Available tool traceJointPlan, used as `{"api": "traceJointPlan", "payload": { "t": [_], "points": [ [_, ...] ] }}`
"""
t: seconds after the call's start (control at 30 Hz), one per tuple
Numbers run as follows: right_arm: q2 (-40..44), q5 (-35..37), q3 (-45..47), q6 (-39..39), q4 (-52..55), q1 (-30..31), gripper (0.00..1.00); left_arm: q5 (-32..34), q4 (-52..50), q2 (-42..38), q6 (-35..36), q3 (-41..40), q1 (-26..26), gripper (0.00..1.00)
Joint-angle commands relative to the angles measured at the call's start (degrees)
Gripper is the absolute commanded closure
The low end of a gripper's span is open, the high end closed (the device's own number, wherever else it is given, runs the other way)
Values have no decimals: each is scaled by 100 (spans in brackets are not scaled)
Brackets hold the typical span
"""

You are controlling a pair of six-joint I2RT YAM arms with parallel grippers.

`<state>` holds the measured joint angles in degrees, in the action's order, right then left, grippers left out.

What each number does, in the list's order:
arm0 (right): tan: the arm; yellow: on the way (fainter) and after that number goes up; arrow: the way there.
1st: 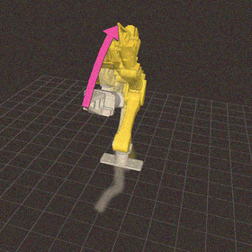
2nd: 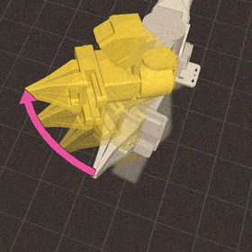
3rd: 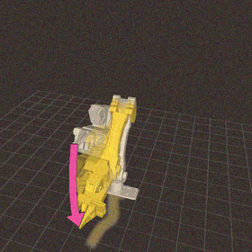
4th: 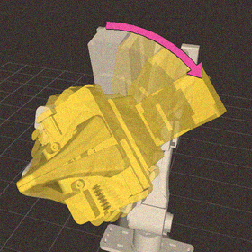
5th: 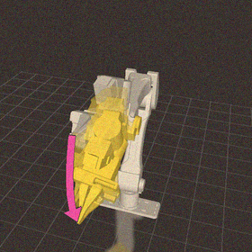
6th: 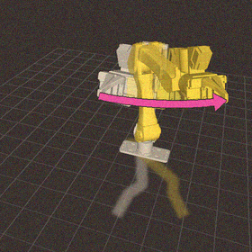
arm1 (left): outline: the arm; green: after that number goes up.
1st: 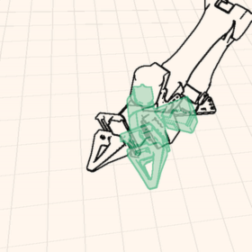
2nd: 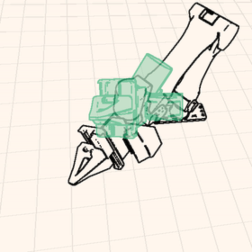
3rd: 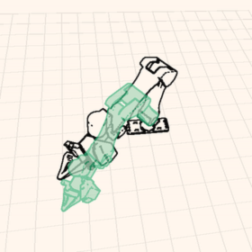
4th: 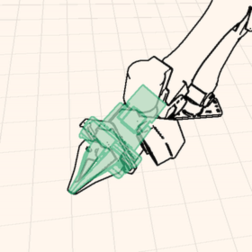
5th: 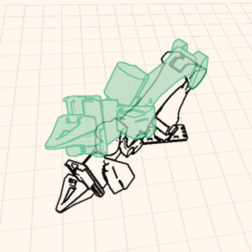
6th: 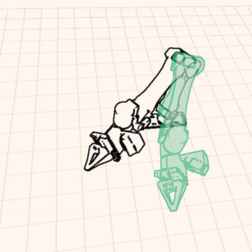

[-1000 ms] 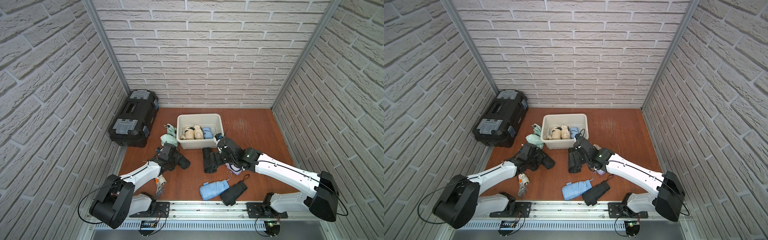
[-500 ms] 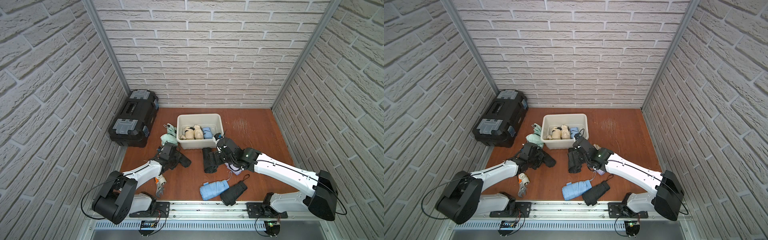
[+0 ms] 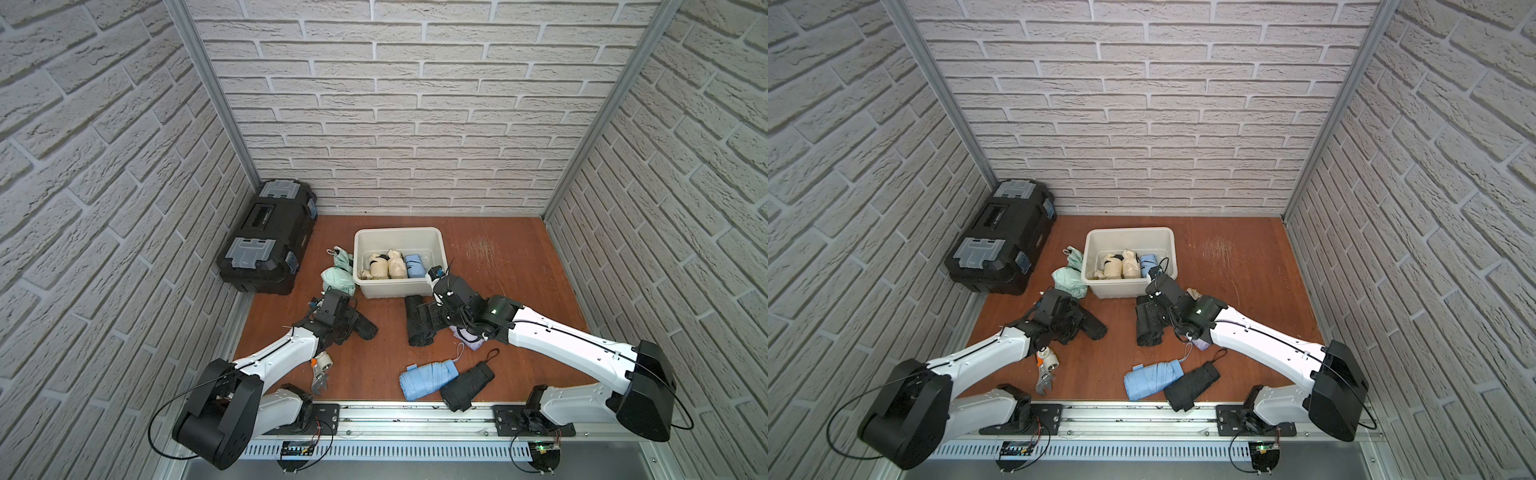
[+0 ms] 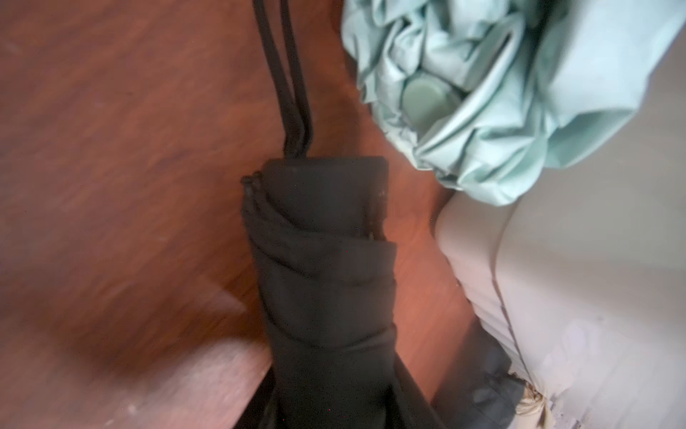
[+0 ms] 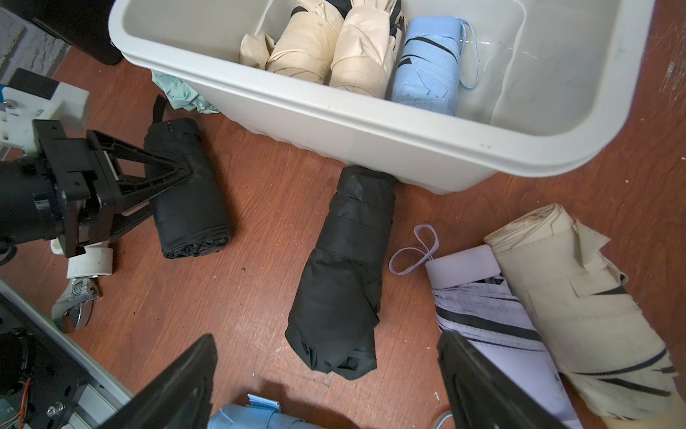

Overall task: Put the umbrella into the storage box
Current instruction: Pick up the umbrella from the center of the board.

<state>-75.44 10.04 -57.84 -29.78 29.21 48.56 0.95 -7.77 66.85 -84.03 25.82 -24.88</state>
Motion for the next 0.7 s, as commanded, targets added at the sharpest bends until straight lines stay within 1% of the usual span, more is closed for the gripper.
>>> {"api": "traceJointPlan", "payload": {
  "t": [0.0,0.17,0.37,0.53,0.67],
  "points": [
    [-32,-50,-85,-9,-124,38,5,268,-303,-366,91,-68,17,83],
    [-135,-183,-163,16,-135,38,5,421,-564,-838,110,-112,33,88],
    [-164,-323,-144,47,-192,33,5,484,-840,-1201,131,-80,67,100],
    [-286,-425,-203,160,-185,32,5,584,-1245,-1527,174,10,71,100],
    [-379,-473,-364,262,-144,39,5,692,-1662,-2026,256,77,95,100]
  ]
}}
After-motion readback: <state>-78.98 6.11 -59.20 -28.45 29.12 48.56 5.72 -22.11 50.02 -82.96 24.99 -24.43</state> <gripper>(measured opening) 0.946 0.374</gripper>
